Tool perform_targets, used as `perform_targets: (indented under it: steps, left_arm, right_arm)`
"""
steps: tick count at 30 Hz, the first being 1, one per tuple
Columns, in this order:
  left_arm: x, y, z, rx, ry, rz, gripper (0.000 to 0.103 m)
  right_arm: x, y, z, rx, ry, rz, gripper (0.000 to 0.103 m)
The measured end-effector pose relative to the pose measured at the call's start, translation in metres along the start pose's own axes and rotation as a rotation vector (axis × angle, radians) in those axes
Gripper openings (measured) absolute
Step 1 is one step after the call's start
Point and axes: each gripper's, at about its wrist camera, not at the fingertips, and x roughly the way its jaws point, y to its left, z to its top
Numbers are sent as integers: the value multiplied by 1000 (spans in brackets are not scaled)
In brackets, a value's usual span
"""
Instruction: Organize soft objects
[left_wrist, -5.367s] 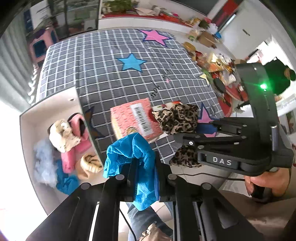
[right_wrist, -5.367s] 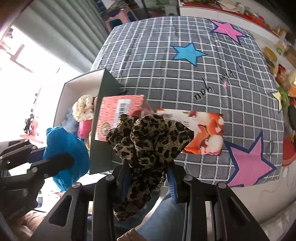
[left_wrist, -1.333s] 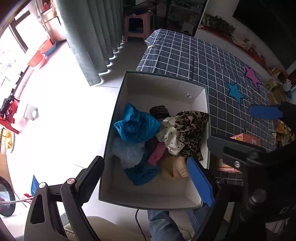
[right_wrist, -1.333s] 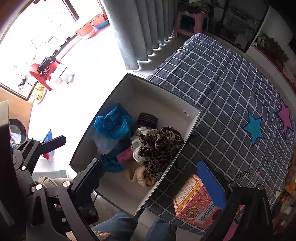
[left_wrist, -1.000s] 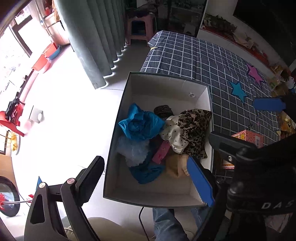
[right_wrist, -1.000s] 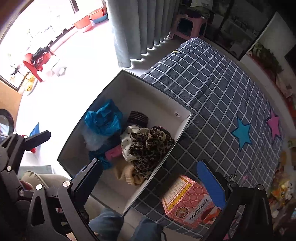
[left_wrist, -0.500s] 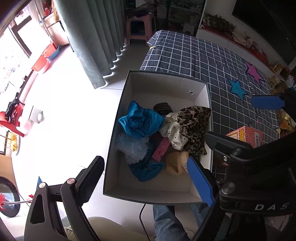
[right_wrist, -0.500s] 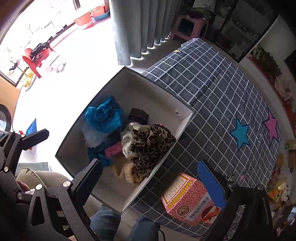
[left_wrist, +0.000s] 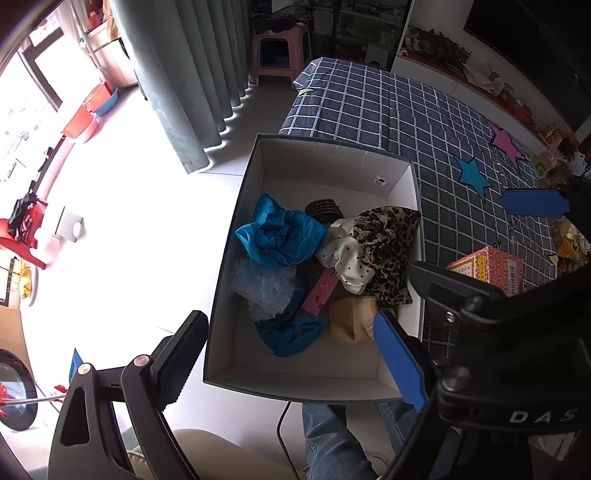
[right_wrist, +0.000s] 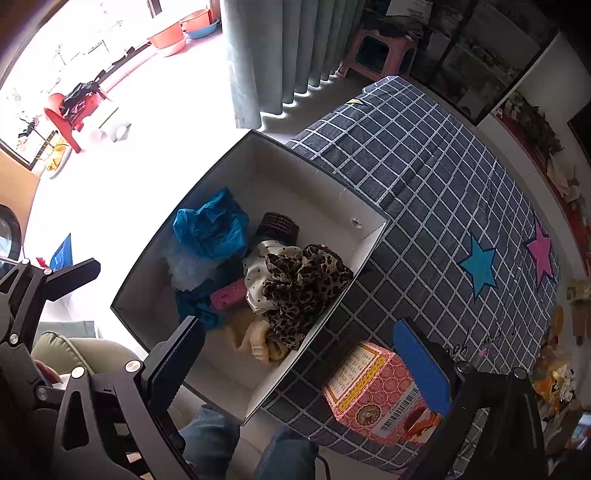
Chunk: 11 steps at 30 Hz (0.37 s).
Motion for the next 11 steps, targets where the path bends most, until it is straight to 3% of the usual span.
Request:
perform_targets:
  steps: [8,11]
  left_arm:
    - [7,2,-3,-10,26,4,93]
    - [3,6,-5,-39,-11,-65,93]
  right_arm:
    - [3,2,-2,-2,13,7,103]
    - [8,1,-3,4,19,20,103]
